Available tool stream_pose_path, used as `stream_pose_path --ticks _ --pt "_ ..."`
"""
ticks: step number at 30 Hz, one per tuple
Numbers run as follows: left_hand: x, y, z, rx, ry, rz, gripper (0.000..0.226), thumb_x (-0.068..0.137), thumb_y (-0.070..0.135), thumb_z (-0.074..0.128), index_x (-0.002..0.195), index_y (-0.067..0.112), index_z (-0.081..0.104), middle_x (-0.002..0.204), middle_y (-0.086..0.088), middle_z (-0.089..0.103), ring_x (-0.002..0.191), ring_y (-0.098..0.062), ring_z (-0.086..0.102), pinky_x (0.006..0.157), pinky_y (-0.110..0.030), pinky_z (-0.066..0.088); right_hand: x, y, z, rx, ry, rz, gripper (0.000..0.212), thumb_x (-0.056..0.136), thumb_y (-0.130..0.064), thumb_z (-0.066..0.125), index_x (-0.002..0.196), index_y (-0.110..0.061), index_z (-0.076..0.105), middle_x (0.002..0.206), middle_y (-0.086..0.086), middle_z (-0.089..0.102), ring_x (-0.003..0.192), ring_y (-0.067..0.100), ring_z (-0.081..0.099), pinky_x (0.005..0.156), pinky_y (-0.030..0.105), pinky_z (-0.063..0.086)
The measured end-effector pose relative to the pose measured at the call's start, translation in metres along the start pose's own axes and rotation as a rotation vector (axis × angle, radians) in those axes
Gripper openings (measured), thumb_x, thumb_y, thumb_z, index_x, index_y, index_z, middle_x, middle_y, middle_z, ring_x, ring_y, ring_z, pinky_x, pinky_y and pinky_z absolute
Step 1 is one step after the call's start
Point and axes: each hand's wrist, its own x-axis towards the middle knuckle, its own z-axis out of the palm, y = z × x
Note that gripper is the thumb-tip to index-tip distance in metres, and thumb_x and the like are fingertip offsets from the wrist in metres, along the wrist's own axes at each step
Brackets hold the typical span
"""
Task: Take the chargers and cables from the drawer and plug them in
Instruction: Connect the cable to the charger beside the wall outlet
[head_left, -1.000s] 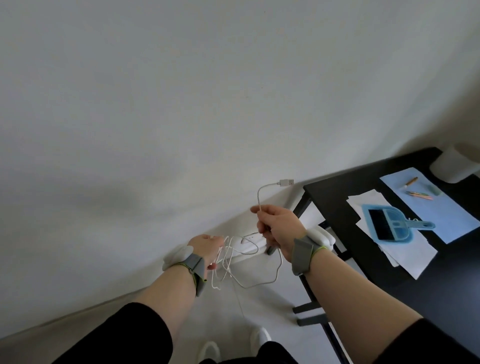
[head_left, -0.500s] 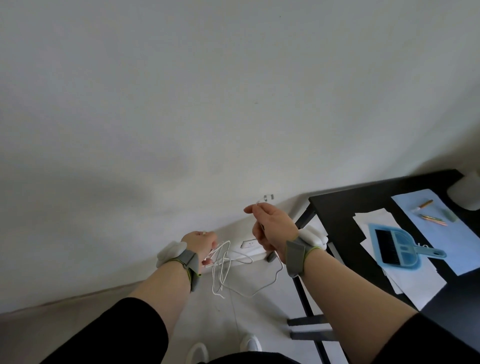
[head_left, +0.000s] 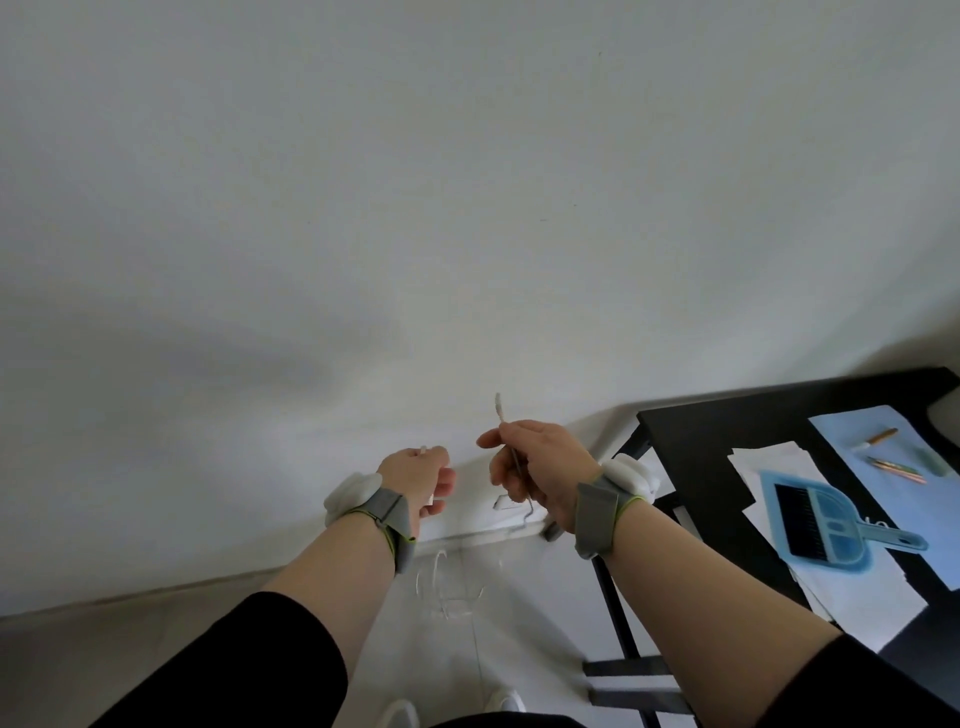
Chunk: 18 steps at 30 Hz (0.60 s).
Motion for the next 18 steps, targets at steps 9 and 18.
stream_pose_path --ticks 9,18 --pt "-0.028 0.024 0.0 -0.406 -0.126 -0.065 0.03 0.09 0.035 0.052 0.092 0.005 0.056 0.08 -0.009 0.049 0.064 -0.024 0.049 0.061 -0.035 0.046 -0.007 0.007 0.013 -0.079 0.012 -0.034 0.032 0.1 -0.031 0.039 0.103 -0.009 0.063 0.045 0.005 0.052 0.04 0.018 0.04 0.042 0.025 0.033" --pt "-0.041 0.036 0.0 -0.697 -0.325 -0.027 0.029 0.097 0.019 0.046 0.12 0.0 0.045 0.116 -0.024 0.052 0.086 -0.042 0.062 0.074 -0.042 0.054 -0.018 -0.001 0.011 0.007 0.043 -0.103 0.036 0.094 -0.035 0.053 0.088 -0.002 0.068 0.041 -0.003 0.037 0.036 0.01 0.029 0.039 0.023 0.031"
